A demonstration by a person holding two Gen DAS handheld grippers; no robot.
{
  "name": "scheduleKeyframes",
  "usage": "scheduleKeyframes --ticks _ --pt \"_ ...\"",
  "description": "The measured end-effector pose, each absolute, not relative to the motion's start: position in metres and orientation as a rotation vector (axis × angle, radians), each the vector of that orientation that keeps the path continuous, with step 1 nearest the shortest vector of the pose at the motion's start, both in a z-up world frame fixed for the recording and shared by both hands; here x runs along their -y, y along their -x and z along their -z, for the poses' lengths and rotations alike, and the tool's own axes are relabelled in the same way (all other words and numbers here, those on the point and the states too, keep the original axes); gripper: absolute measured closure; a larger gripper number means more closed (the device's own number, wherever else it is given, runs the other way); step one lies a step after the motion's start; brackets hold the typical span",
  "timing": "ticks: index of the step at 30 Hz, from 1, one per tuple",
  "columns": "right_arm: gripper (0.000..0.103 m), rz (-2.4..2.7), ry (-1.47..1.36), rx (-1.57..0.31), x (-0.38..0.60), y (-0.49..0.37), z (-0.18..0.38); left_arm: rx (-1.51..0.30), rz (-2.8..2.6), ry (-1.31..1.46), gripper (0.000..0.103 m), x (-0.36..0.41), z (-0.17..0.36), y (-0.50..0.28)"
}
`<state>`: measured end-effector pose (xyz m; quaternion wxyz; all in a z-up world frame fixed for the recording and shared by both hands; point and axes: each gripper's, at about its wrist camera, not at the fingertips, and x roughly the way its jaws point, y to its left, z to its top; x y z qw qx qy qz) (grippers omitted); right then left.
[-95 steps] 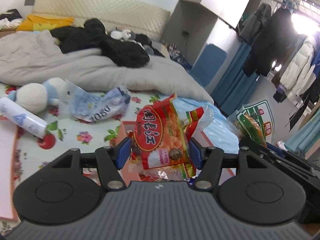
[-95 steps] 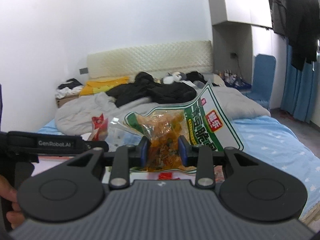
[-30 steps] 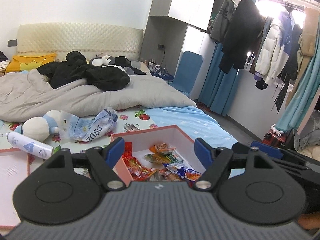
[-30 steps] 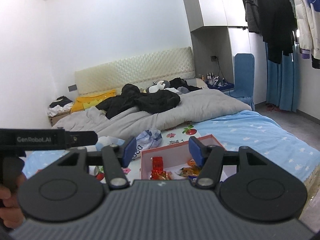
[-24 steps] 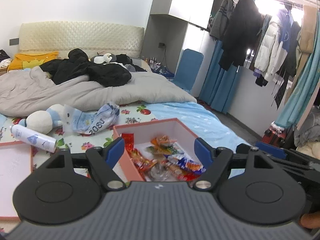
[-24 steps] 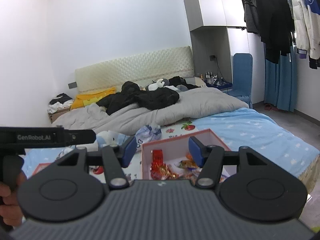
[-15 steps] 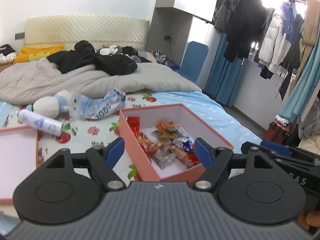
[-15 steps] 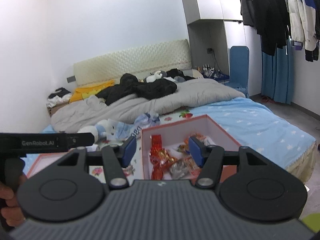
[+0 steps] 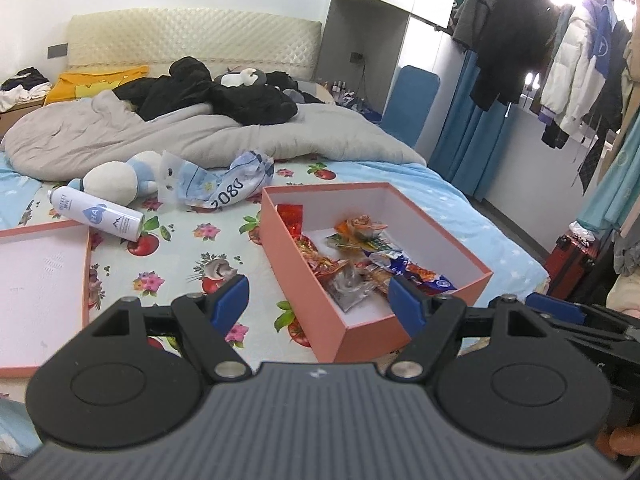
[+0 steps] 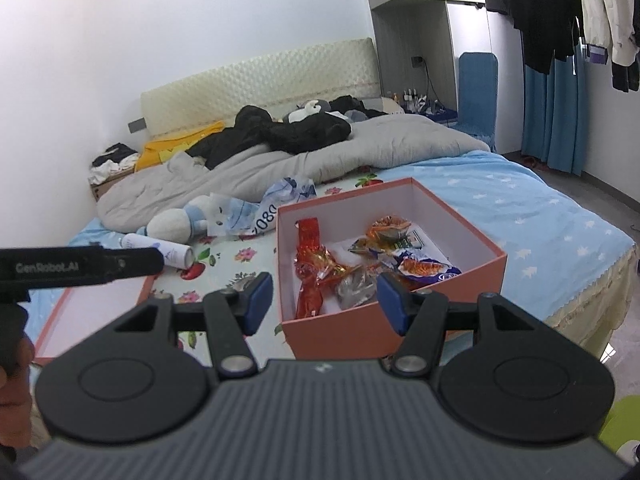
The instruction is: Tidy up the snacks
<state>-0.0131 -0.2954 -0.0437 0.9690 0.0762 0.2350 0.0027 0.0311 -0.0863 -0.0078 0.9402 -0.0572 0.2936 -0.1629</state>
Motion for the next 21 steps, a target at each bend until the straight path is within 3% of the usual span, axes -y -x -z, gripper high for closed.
scheduleKeyframes --ticks 21 --pt "0.043 0.009 -0.118 -0.470 0.295 0.003 0.052 -0.599 0.323 0.116 0.023 0.079 0.022 -0.045"
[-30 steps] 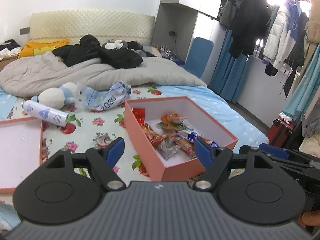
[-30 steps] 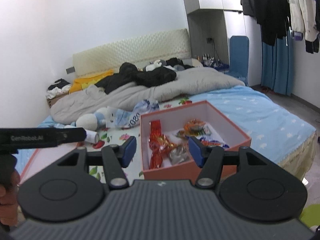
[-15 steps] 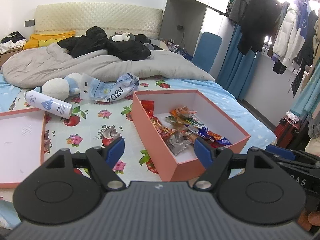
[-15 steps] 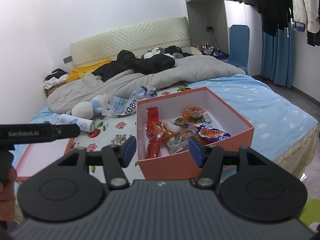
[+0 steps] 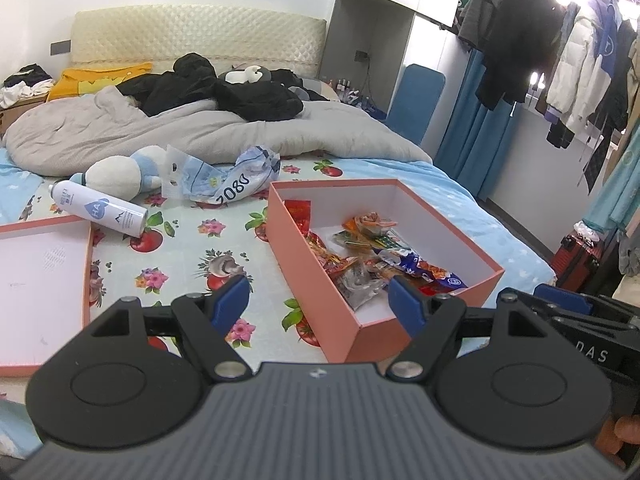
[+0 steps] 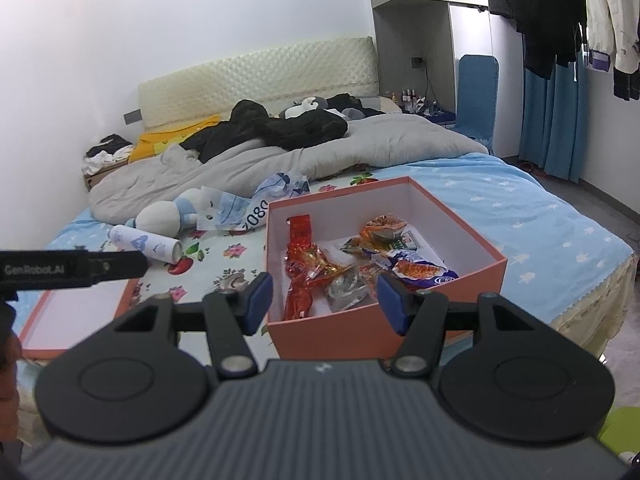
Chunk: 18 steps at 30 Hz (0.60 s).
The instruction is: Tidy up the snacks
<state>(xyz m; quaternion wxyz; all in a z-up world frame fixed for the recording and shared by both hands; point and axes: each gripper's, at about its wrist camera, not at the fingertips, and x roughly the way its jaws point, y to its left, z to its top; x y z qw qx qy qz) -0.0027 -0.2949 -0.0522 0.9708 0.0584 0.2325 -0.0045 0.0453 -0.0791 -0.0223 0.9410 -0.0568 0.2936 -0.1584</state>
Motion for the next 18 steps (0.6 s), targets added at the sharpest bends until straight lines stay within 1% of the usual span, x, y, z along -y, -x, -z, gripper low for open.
scheduleKeyframes --ticks 7,10,11,12,13,14,15,17,18 --pt "0.043 0.015 -0.122 -0.469 0.297 0.004 0.053 -0.597 0.328 0.114 0.022 0.083 0.020 -0.045" --pt "0.043 0.028 -0.104 -0.463 0.297 0.004 0.053 -0.603 0.312 0.133 0.015 0.083 0.019 -0.048" --pt "0.043 0.033 -0.099 -0.459 0.297 0.004 0.052 -0.600 0.301 0.143 0.010 0.082 0.018 -0.049" --pt "0.043 0.038 -0.099 -0.456 0.297 0.004 0.052 -0.597 0.295 0.146 0.008 0.081 0.017 -0.051" --pt "0.043 0.041 -0.105 -0.452 0.299 0.004 0.052 -0.593 0.299 0.148 0.008 0.080 0.016 -0.051" --pt "0.040 0.044 -0.113 -0.448 0.300 0.004 0.051 -0.592 0.307 0.148 0.008 0.080 0.015 -0.051" --pt "0.024 0.047 -0.121 -0.446 0.301 0.004 0.051 -0.594 0.308 0.147 0.007 0.080 0.015 -0.052" --pt "0.005 0.045 -0.125 -0.436 0.302 0.004 0.052 -0.598 0.303 0.136 0.007 0.082 0.015 -0.054" --pt "0.000 0.050 -0.123 -0.433 0.302 0.004 0.052 -0.600 0.300 0.131 0.006 0.082 0.015 -0.054"
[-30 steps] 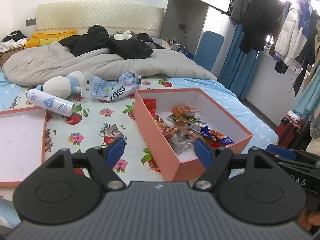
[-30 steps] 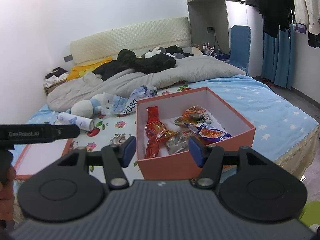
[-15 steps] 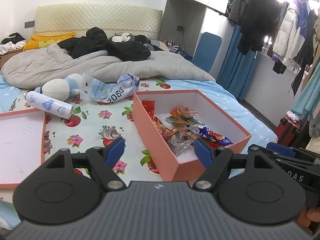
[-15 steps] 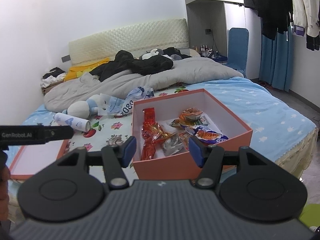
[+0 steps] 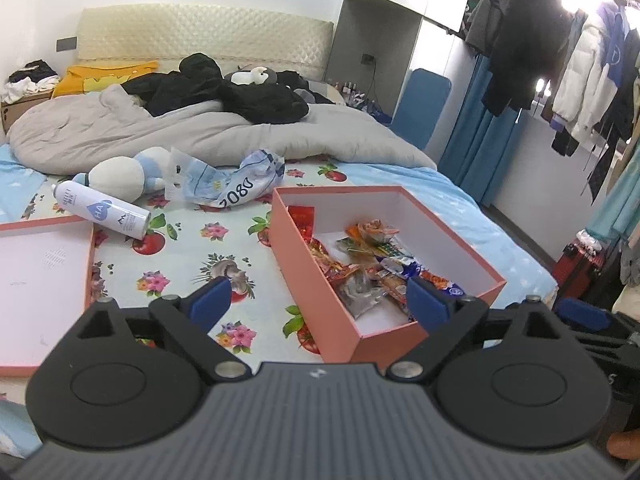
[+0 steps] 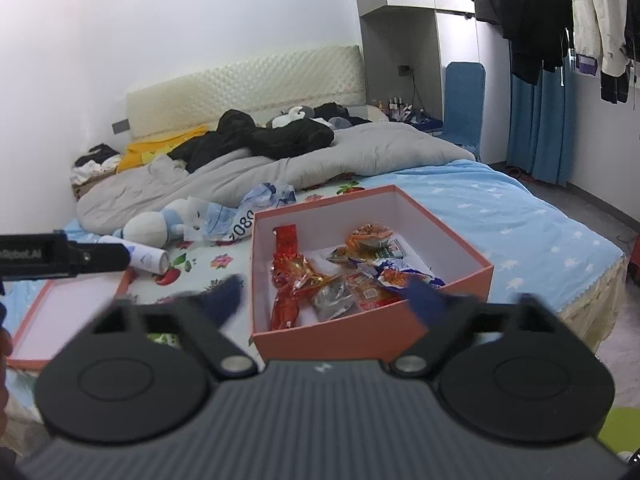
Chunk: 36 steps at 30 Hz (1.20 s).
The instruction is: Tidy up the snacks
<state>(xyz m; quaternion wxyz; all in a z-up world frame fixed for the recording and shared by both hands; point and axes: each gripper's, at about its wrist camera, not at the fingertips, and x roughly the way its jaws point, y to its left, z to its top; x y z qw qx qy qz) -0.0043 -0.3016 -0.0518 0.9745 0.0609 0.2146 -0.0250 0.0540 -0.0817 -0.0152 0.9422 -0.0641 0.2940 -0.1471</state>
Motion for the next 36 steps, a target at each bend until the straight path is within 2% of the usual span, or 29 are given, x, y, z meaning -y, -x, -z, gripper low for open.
scheduleKeyframes --ticks 36 --pt "0.000 0.085 -0.149 -0.431 0.307 -0.003 0.051 -0.621 0.293 0.087 0.005 0.090 0.024 -0.057"
